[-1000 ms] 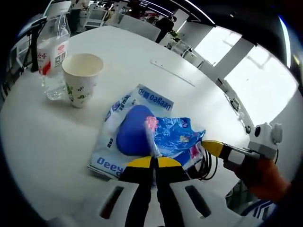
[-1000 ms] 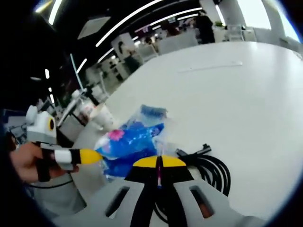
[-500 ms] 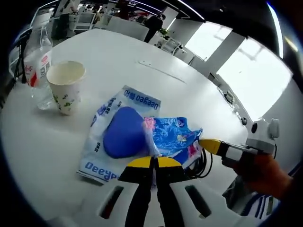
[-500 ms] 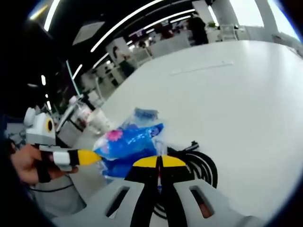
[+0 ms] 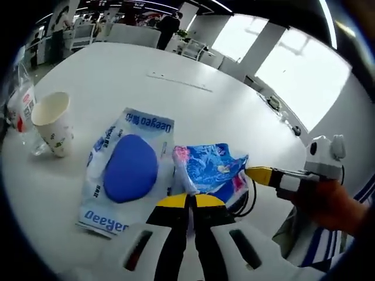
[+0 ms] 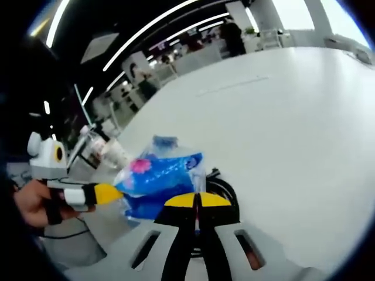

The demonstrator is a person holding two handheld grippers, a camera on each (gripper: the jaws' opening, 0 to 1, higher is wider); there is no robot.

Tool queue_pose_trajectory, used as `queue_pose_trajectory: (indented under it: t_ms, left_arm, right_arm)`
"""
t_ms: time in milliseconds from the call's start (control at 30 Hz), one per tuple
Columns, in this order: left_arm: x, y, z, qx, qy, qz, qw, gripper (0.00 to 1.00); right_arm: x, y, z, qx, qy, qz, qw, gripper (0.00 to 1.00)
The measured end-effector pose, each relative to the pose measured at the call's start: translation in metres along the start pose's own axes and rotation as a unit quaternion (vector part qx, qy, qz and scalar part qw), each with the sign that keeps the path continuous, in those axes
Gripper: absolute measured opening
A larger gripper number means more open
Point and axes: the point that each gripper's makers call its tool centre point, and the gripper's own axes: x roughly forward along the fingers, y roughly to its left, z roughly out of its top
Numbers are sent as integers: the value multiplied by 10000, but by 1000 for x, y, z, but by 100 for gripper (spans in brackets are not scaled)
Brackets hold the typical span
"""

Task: Arrange the tabletop items into an orderly group along one side of the table until the central work area is clear of visible clutter.

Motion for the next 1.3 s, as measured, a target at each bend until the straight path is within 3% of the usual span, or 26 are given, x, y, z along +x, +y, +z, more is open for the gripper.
queue_pose_trajectory:
  t_ms: [233, 433, 700, 933, 1300]
  left_arm:
    - [9, -13, -5, 412, 192, -92, 9989, 0]
    - [18, -22, 1, 548, 207, -165, 9981, 0]
    - [29, -27, 29, 509, -43, -214, 9985, 0]
    - [43, -33, 44, 439, -127, -249, 9986, 0]
    - [70, -37, 72, 412, -237, -234, 9986, 0]
  right_arm:
    - [-7, -9, -4, -182, 12, -43, 9998, 0]
    - [-9, -20, 0, -92, -36, -74, 9999, 0]
    - [-10, -32, 23, -196, -87, -60, 9998, 0]
    - [-9, -34, 47, -289, -145, -86, 9994, 0]
    - [0, -57, 76, -355, -222, -144, 9990, 0]
